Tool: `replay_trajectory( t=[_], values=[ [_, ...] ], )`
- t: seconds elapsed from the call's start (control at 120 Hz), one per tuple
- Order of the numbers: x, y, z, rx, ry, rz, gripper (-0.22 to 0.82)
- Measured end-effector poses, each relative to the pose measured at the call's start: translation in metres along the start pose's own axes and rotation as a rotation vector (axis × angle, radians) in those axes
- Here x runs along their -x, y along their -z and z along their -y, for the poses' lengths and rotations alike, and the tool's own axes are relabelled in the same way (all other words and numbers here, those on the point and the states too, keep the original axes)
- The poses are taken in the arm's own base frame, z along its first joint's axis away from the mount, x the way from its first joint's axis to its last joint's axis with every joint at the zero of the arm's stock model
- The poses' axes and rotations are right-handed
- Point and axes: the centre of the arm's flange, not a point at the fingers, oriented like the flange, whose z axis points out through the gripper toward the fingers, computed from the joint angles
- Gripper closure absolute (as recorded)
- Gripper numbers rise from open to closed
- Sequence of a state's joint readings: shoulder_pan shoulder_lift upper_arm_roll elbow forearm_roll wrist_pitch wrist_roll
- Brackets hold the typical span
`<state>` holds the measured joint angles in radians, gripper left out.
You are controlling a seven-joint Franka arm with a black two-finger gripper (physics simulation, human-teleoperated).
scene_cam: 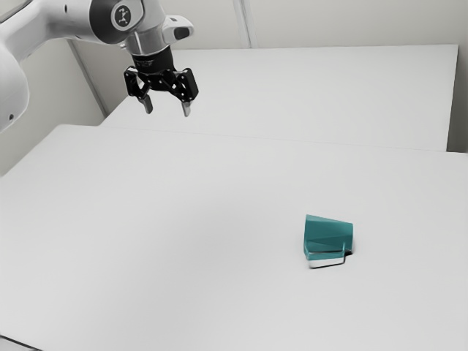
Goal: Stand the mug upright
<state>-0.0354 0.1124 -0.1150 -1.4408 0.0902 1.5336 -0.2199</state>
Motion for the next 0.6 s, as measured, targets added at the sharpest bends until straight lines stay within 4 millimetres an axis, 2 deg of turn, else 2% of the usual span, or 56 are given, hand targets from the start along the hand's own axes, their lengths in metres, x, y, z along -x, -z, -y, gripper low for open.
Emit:
replay_trajectory(
  t=[0.175,0.308,0.375,0.6],
  values=[
    [0.001,0.001,-0.001,0.007,0.002,-0.001,0.0],
    [0.004,0.002,-0.005,0.126,0.015,0.021,0.0],
    [0.004,-0.013,-0.014,0.217,0.02,0.055,0.0],
    [0.011,-0.089,-0.065,0.46,0.056,0.146,0.0]
  ],
)
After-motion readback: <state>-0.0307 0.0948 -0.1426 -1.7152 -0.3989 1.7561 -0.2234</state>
